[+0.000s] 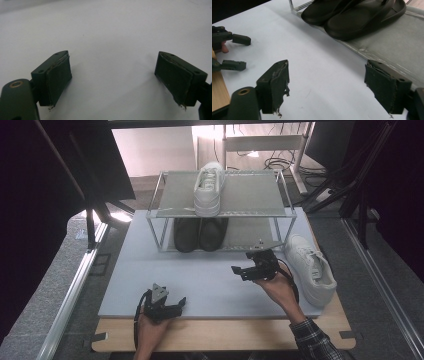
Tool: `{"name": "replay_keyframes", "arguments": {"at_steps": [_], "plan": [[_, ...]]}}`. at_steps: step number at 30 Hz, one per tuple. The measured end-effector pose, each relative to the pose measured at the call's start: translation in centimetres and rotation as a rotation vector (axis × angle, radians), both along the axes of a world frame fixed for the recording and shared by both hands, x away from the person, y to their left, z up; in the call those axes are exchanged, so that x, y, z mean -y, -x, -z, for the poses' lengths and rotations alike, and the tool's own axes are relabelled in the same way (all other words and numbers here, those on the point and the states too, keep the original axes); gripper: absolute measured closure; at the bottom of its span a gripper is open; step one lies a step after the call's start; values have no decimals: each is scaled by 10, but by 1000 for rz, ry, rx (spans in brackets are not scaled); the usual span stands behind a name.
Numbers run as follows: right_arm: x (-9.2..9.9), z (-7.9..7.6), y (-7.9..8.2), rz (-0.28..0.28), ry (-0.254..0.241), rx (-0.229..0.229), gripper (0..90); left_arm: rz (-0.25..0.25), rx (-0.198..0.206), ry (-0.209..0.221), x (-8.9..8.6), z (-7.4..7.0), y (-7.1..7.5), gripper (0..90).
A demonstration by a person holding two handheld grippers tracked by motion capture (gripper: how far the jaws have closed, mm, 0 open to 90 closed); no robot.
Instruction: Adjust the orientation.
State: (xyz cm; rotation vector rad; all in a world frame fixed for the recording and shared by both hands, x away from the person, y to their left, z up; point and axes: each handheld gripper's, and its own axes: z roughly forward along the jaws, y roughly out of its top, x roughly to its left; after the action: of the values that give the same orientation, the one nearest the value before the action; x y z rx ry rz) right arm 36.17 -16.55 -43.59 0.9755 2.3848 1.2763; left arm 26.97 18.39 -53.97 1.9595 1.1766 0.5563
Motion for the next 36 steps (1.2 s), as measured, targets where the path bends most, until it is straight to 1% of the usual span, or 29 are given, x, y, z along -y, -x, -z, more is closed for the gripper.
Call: {"name": "replay_keyframes", "arguments": {"at_steps": [2,3,7,11,15,20,26,30,33,36], "plan": [[3,1,2,5,2,1,142,0,0,0,0,0,0,133],[5,2,3,14,7,4,137,0,0,0,0,0,0,133],[12,3,7,23,24,2,133,-3,-1,2,0,0,0,133],[18,5,12,29,22,-2,129,-2,-1,2,0,0,0,133],[24,7,16,35,30,-17,130,-2,-1,3,0,0,0,133],[34,10,21,42,44,-10,138,-3,-2,3,0,0,0,133],[48,14,25,68,48,-34,137,-2,-2,2,0,0,0,133],[57,13,27,82,51,-49,137,-2,-2,2,0,0,0,133],[64,10,30,102,69,-48,165,0,0,-1,0,0,0,133],[71,5,33,138,86,-43,268,0,0,-1,0,0,0,133]]}}
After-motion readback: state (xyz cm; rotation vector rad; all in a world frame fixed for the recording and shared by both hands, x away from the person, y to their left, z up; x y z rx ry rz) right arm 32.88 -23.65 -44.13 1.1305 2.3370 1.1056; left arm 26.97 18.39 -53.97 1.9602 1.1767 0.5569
